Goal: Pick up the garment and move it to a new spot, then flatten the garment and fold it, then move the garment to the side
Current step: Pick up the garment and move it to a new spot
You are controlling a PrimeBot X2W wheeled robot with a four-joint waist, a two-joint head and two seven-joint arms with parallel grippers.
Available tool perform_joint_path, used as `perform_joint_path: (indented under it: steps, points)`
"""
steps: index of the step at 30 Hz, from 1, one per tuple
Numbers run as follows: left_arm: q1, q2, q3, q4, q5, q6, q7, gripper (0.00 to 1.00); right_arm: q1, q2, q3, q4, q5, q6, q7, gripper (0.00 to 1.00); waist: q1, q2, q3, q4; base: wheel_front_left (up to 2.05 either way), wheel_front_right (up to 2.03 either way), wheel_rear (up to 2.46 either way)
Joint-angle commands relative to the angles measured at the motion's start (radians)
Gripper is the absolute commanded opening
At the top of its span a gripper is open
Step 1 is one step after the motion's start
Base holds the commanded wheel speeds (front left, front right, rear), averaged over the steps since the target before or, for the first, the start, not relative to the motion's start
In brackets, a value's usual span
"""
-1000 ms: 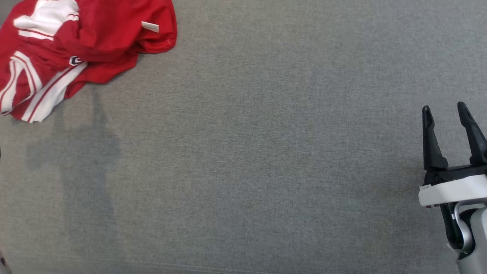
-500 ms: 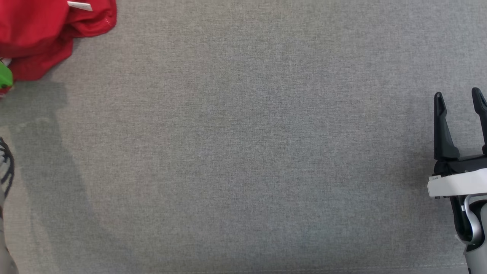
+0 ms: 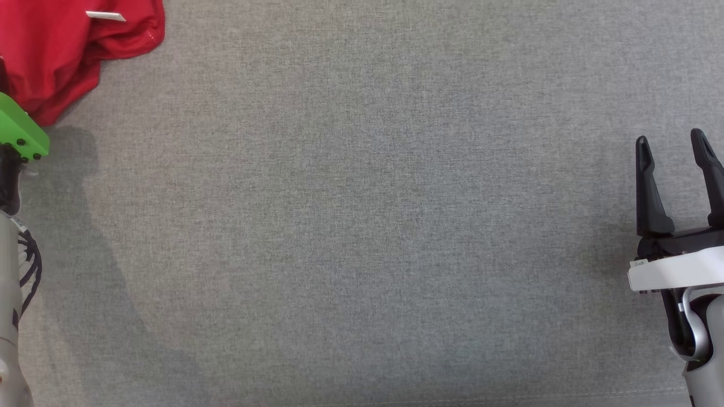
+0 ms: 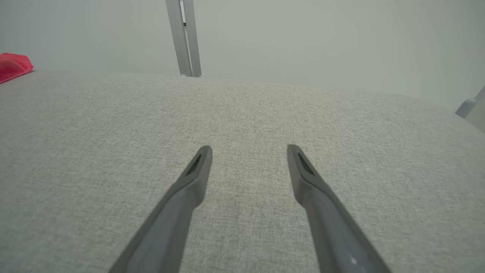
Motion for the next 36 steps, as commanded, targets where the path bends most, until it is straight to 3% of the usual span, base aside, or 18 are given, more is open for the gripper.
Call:
perform_joint_path:
  steps: [1,10,18,29,36]
  points:
    - [-0.019,0.008,-0.004,0.003,-0.008,-0.002,-0.023,0.00,0.001,0.004,-0.002,0.005,0.002,0.000,-0.003,1.00,-0.0001,0.0000,-0.014,-0.002,0.00,0.00,0.00]
    - [-0.061,0.032,-0.040,-0.012,0.043,0.007,-0.180,0.00,0.008,0.032,0.026,0.038,0.019,0.000,-0.003,1.00,-0.0001,0.0000,-0.113,0.002,0.00,0.00,0.00]
    - [-0.123,0.033,-0.091,-0.094,0.071,-0.001,-0.234,0.00,0.029,0.069,0.026,0.071,0.030,0.000,-0.003,1.00,-0.0001,0.0000,-0.207,-0.007,0.00,0.00,0.00]
    - [-0.217,-0.032,-0.216,-0.381,0.102,-0.007,-0.179,0.00,0.046,0.134,0.037,0.104,0.037,0.000,-0.003,1.00,-0.0001,0.0000,-0.298,-0.114,0.00,0.00,0.00]
    - [-0.204,-0.121,-0.299,-0.578,0.087,-0.008,-0.114,0.00,0.058,0.157,0.038,0.115,0.032,0.000,-0.003,1.00,-0.0001,0.0000,-0.321,-0.206,0.00,0.00,0.00]
